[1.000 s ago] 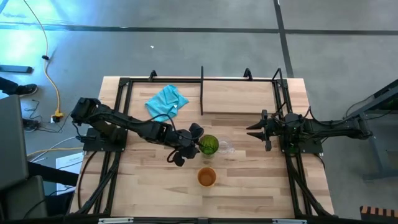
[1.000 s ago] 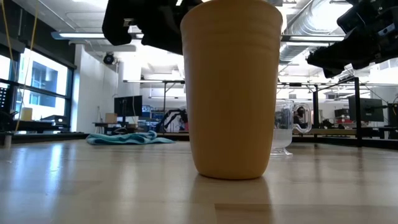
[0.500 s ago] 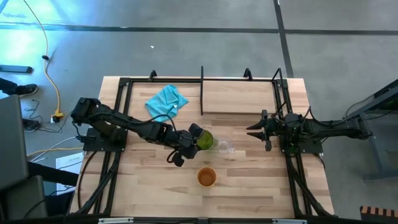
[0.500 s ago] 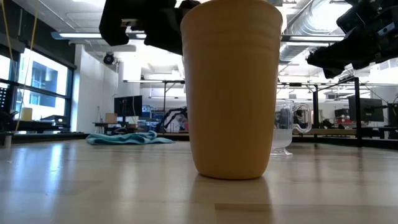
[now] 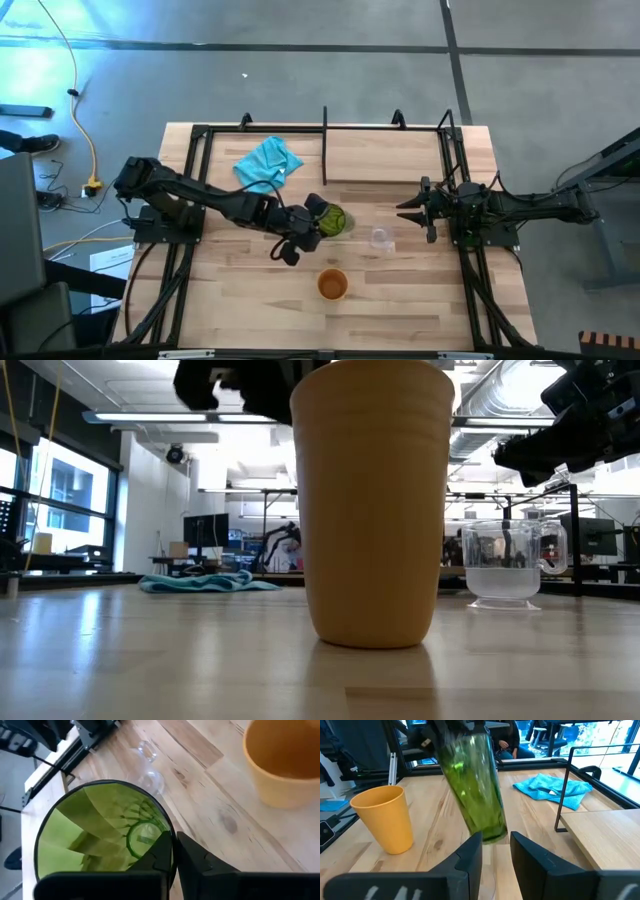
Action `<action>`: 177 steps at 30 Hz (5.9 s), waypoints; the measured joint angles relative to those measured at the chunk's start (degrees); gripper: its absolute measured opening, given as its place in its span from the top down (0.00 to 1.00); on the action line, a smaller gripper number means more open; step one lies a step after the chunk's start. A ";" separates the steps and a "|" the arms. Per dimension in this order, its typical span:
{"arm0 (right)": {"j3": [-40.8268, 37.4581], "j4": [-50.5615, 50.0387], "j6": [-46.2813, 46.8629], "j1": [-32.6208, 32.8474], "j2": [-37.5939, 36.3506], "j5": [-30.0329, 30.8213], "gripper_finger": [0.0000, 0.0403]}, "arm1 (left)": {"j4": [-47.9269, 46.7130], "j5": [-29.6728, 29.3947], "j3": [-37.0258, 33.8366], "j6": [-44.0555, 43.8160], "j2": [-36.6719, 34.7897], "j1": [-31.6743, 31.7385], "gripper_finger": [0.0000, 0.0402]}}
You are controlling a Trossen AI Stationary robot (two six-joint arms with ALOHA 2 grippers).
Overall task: Stack small to large cups/mugs on shelf
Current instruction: Put the green cup on the shelf
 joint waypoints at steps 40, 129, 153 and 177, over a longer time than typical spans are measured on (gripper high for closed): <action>0.00 -1.00 0.62 0.01 0.00 -0.01 0.77 | -21.04 13.64 37.17 -1.96 13.45 21.40 1.00; 0.00 -0.45 -0.04 0.08 2.96 -0.63 0.77 | -41.23 21.19 59.09 2.95 32.89 37.85 1.00; 0.00 -0.71 -0.04 0.07 2.98 -0.63 0.77 | -38.52 21.28 59.09 3.08 32.87 37.10 0.94; 0.00 -0.71 -0.04 0.08 2.98 -0.63 0.77 | -37.34 22.62 59.09 1.70 32.85 37.10 0.94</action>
